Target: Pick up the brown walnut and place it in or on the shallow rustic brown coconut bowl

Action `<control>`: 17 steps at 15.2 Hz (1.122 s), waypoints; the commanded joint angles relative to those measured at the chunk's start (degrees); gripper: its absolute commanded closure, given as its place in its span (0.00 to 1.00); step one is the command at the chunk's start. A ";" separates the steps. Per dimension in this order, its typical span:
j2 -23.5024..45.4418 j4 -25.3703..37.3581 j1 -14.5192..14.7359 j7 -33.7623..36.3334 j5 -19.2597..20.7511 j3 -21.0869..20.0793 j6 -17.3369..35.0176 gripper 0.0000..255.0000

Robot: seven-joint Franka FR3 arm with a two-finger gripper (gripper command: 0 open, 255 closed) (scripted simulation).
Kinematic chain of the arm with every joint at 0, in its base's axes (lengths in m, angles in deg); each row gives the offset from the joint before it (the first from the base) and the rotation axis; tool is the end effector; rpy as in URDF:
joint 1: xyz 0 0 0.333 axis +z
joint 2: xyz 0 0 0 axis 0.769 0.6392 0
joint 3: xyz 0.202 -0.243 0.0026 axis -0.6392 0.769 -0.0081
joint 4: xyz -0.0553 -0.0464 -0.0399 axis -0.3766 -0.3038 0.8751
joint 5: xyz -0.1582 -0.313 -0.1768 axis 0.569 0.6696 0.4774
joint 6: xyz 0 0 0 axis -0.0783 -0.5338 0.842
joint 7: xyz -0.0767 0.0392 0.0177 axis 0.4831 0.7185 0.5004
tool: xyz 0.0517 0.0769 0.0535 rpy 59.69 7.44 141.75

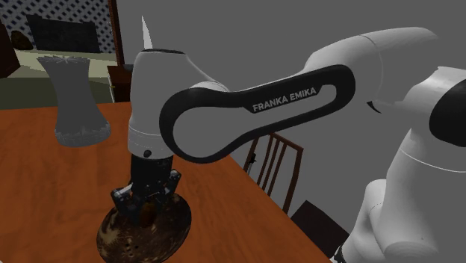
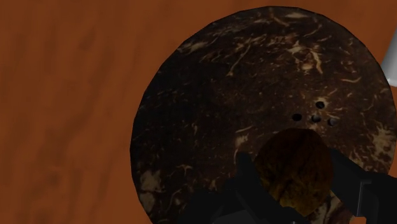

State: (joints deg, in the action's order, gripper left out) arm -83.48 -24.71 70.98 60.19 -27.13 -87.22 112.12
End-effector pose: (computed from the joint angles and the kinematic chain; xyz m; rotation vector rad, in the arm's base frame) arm 0.4114 0.4348 0.4781 -2.9674 -0.1617 0.0128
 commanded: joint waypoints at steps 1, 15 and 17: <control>0.04 -0.08 0.00 -0.01 0.02 0.00 0.14 1.00; -2.11 4.70 -0.68 -0.58 -0.84 0.34 -6.68 0.00; -2.12 4.69 -0.68 -0.58 -0.85 0.34 -6.68 0.00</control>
State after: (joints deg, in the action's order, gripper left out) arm -85.42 -20.24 70.34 59.64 -27.90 -86.89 105.88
